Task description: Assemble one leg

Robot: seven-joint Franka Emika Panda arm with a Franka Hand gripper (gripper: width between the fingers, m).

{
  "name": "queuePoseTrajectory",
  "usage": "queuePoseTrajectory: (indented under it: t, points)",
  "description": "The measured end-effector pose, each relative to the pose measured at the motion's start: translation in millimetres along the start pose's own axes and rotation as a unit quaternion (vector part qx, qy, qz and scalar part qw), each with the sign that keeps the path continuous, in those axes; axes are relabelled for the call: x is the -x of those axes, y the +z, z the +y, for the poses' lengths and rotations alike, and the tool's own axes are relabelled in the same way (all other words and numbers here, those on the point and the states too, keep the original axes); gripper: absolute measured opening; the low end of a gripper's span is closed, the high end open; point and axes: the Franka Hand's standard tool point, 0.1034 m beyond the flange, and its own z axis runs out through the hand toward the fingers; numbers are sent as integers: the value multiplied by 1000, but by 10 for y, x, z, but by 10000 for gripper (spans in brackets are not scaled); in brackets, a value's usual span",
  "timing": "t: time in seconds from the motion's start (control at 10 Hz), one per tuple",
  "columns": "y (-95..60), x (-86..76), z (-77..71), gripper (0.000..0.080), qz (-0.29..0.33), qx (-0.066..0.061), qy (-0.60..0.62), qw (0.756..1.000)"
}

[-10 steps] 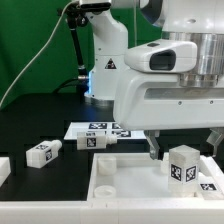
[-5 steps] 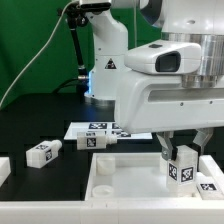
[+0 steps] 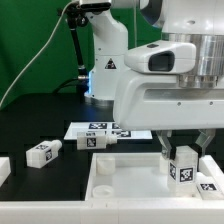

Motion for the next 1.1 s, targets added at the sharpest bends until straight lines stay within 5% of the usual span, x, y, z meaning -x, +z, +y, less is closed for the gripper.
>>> queuePoseTrajectory:
  t: [0.3, 0.9, 1.1]
  points:
    - [-8, -3, -28, 284, 1, 1, 179, 984]
    - [0, 100, 100, 284, -14, -7, 446, 895]
    - [-27, 104, 111, 345, -15, -2, 448, 894]
